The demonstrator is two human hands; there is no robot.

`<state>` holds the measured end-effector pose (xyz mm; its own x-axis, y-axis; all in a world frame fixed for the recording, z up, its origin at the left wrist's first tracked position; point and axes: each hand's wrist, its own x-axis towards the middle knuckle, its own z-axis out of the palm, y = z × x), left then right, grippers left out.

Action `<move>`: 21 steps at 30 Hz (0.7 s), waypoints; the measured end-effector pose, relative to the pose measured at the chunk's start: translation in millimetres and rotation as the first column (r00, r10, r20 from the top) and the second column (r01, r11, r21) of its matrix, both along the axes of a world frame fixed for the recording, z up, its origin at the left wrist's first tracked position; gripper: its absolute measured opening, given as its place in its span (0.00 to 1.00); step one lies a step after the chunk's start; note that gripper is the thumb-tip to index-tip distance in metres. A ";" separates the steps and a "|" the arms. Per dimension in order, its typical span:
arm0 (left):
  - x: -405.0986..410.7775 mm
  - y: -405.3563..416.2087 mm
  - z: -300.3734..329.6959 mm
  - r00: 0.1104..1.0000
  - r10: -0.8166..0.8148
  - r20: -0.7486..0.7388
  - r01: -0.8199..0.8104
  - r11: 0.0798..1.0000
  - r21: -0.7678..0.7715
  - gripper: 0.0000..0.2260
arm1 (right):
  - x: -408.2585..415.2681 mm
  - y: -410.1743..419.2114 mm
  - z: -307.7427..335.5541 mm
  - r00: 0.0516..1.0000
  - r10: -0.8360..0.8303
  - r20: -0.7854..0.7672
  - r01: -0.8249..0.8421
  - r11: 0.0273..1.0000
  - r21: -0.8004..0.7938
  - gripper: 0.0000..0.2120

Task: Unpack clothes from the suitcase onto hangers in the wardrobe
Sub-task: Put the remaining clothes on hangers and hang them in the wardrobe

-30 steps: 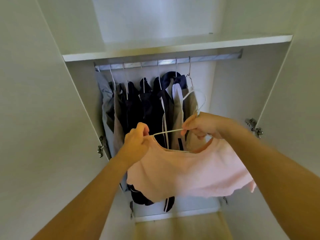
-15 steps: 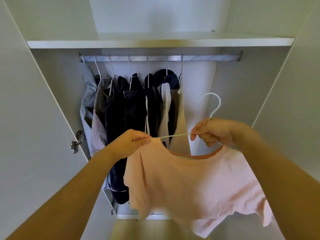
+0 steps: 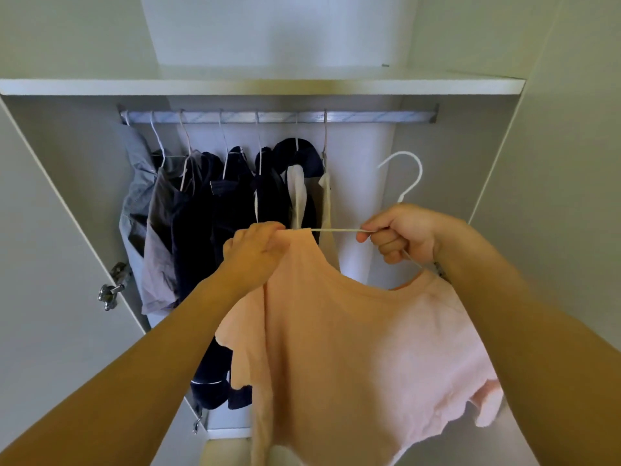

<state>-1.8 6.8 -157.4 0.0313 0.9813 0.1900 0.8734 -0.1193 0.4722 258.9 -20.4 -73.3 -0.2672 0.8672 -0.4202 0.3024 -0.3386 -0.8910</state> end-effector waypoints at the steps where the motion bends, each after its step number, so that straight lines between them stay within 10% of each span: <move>1: 4.8 -2.3 0.0 0.999 -0.047 0.025 0.048 0.999 -0.005 0.08 | 1.7 -1.2 1.1 1.000 -0.013 -0.005 0.013 0.999 -0.030 0.13; 6: 25.5 -19.9 6.7 0.890 -0.335 0.308 0.386 0.915 -0.120 0.14 | 7.8 -21.3 5.8 0.997 -0.026 0.073 0.039 0.982 -0.183 0.13; 14: 69.3 -22.9 -10.4 0.940 -0.299 0.167 0.334 0.909 -0.250 0.19 | 31.1 -52.9 2.6 0.921 -0.344 0.180 0.370 0.919 -0.135 0.16; 21: 57.3 -35.4 4.4 0.827 -0.463 0.318 0.559 0.617 -0.554 0.18 | 32.3 -47.4 2.6 0.780 -0.533 -0.328 0.449 0.842 -0.299 0.18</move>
